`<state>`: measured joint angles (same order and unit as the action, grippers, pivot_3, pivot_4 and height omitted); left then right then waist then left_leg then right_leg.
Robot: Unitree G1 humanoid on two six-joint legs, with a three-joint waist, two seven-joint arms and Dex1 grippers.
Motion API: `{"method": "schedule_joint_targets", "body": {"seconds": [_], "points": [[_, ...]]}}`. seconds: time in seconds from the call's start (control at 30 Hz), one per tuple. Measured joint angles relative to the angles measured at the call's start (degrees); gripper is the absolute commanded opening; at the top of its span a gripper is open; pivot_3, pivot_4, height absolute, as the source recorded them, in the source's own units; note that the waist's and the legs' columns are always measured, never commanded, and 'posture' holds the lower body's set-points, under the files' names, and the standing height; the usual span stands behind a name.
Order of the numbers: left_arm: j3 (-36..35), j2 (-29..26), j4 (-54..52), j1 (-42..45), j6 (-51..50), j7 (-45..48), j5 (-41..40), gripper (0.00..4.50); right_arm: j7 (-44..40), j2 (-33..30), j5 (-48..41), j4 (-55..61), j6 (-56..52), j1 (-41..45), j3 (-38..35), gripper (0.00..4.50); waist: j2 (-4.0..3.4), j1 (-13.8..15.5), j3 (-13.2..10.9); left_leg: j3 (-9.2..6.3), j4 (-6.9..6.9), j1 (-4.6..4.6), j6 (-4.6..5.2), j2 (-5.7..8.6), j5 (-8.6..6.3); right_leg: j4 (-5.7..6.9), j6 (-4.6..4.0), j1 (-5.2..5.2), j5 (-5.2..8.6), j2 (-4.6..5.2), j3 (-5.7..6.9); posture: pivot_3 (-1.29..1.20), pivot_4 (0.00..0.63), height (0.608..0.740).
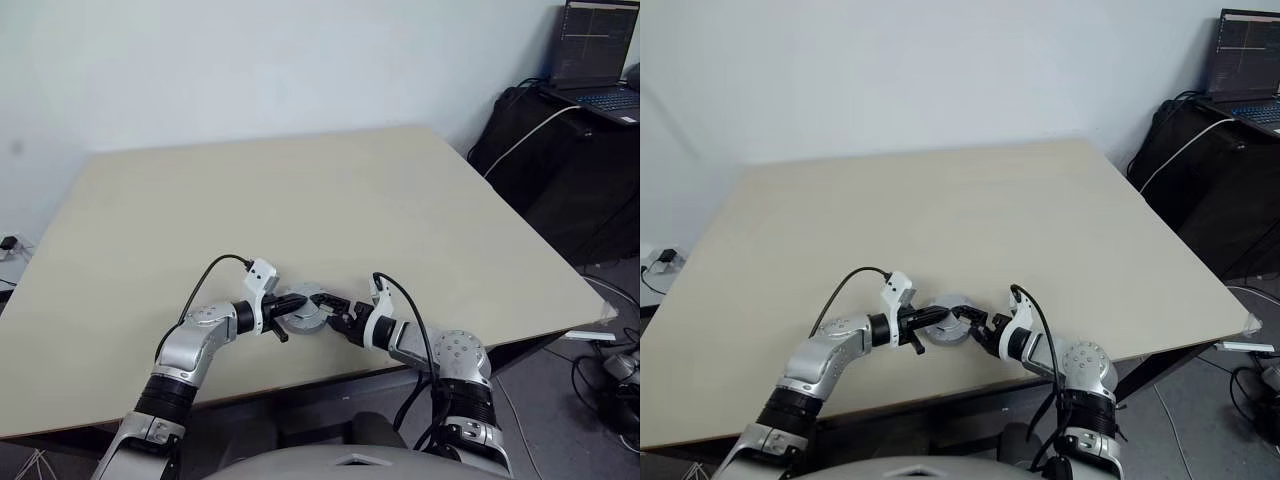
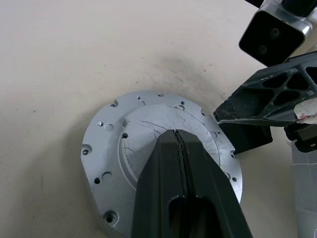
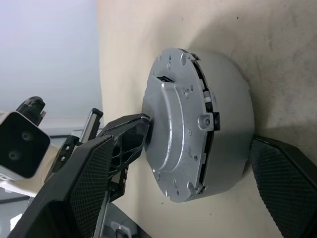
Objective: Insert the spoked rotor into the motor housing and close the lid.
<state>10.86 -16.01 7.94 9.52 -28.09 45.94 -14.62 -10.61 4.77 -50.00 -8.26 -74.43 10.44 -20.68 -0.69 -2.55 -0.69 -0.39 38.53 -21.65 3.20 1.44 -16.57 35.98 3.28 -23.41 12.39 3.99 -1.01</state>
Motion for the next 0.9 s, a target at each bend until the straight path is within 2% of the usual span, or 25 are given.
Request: {"method": "schedule_joint_targets", "body": {"seconds": [0.33,0.7,0.8,0.9], "points": [[-0.29,-0.09,-0.75,-0.2,-0.03,-0.46,-0.04,0.0,-0.21,0.01,-2.7,-0.03,-3.09,0.02,0.13,4.48,0.0,0.22,-0.01,0.01,-0.24,-0.01,-0.05,0.04,0.03,-0.05,0.03,-0.09,-0.03,0.05,-0.06,0.0,0.0,0.74],[-0.11,0.05,-0.89,-0.29,-0.03,-0.63,-0.08,0.0,1.87,0.01,-2.59,-0.08,0.74,0.28,1.22,4.48,0.0,0.31,-0.01,0.01,-0.38,-0.01,-0.1,0.04,0.06,-0.06,0.06,-0.11,-0.04,0.04,-0.06,0.0,0.0,0.74],[-0.16,0.03,-1.09,-0.41,-0.03,-0.82,-0.08,0.0,2.18,0.01,-2.61,-0.08,0.65,0.28,1.31,3.9,0.0,0.32,-0.01,0.01,-0.4,-0.01,-0.1,0.04,0.06,-0.06,0.05,-0.11,-0.04,0.04,-0.07,0.0,0.0,0.74],[-0.6,-0.11,-1.2,-0.39,-0.03,-1.0,-0.08,0.0,2.46,0.0,-2.6,-0.08,-0.14,0.26,1.31,2.95,0.0,0.24,-0.01,0.02,-0.43,-0.01,-0.11,0.03,0.07,-0.05,0.04,-0.11,-0.03,0.03,-0.07,0.0,0.0,0.74]]}}
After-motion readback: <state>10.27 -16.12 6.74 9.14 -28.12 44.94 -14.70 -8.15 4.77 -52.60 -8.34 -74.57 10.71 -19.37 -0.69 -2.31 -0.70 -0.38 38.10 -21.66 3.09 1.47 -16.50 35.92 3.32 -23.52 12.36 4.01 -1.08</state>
